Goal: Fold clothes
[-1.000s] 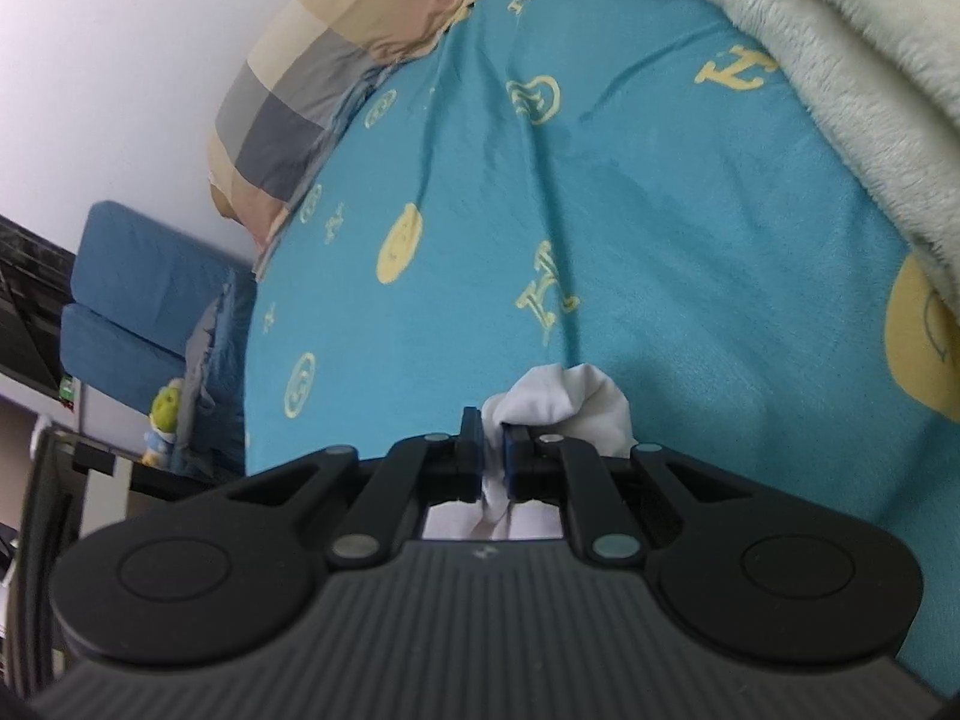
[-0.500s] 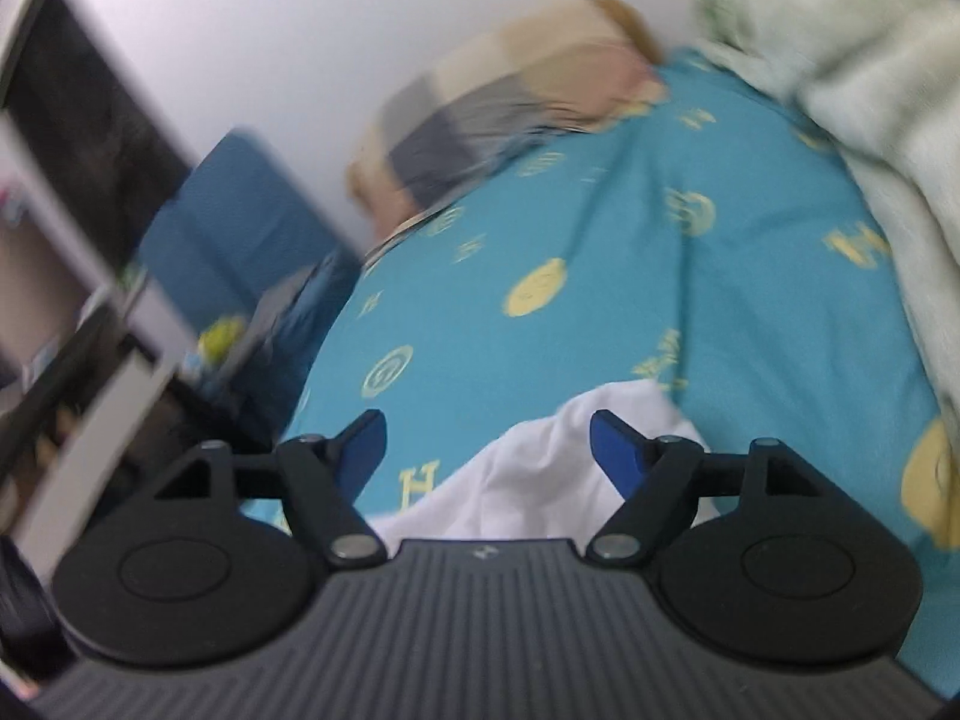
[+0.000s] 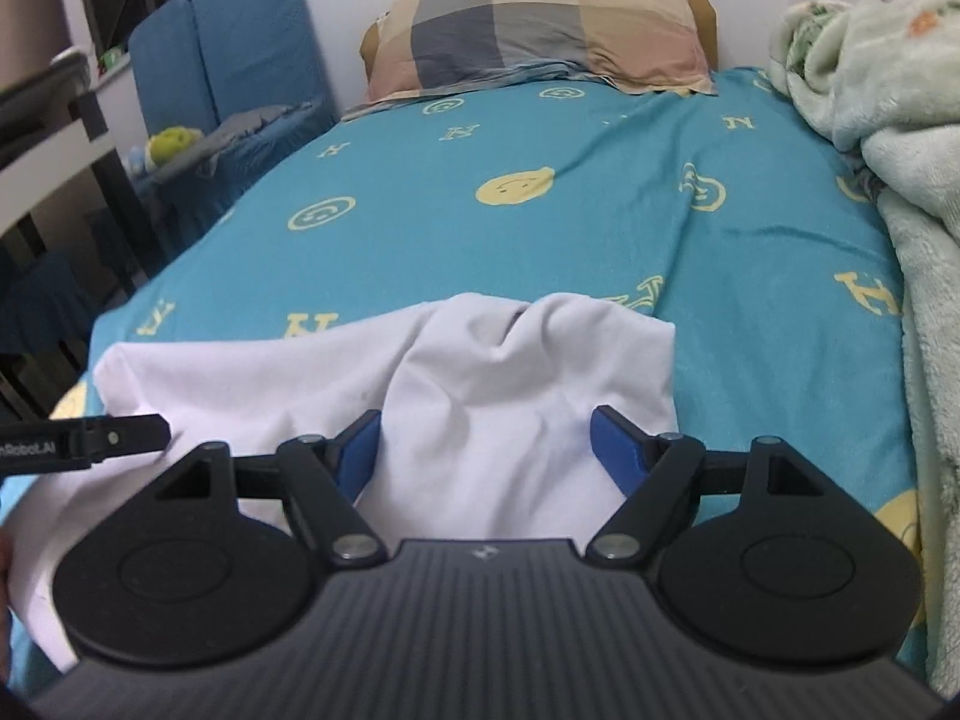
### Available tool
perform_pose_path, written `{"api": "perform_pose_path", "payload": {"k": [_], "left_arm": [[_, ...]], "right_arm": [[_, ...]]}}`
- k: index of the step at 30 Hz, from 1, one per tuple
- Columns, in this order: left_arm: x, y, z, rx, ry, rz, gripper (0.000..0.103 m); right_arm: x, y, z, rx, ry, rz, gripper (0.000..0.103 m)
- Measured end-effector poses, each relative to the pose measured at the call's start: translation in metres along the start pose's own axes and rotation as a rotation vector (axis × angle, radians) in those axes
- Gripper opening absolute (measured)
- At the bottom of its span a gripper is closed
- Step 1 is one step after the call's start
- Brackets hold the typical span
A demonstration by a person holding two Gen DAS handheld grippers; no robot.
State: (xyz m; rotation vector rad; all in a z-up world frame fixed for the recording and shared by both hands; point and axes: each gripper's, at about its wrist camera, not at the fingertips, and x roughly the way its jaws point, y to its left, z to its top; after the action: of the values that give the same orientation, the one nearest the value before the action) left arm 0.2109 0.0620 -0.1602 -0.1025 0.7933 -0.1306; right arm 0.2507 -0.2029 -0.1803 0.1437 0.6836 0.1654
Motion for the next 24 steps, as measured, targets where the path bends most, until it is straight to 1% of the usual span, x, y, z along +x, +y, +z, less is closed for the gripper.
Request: {"api": "perform_pose_path", "payload": {"k": [2, 5, 13, 16, 20, 24], "left_arm": [[-0.001, -0.003, -0.001, 0.015, 0.001, 0.004, 0.073], [-0.010, -0.007, -0.002, 0.010, -0.003, -0.012, 0.072], [-0.065, -0.026, -0.017, 0.035, -0.050, -0.040, 0.072], [-0.085, -0.030, -0.028, 0.048, -0.055, -0.032, 0.072], [-0.098, -0.035, -0.041, 0.078, -0.054, 0.000, 0.072], [-0.091, -0.027, -0.046, 0.052, -0.018, 0.025, 0.072]], "right_arm": [[-0.002, 0.001, -0.001, -0.005, -0.005, -0.003, 0.078], [-0.011, 0.001, 0.001, 0.011, -0.014, 0.002, 0.076], [-0.072, 0.006, -0.002, 0.034, -0.071, 0.004, 0.076], [-0.091, 0.010, -0.009, 0.027, -0.062, -0.008, 0.076], [-0.106, 0.016, -0.022, 0.006, -0.032, -0.027, 0.076], [-0.106, 0.014, -0.034, 0.004, 0.008, -0.031, 0.076]]}}
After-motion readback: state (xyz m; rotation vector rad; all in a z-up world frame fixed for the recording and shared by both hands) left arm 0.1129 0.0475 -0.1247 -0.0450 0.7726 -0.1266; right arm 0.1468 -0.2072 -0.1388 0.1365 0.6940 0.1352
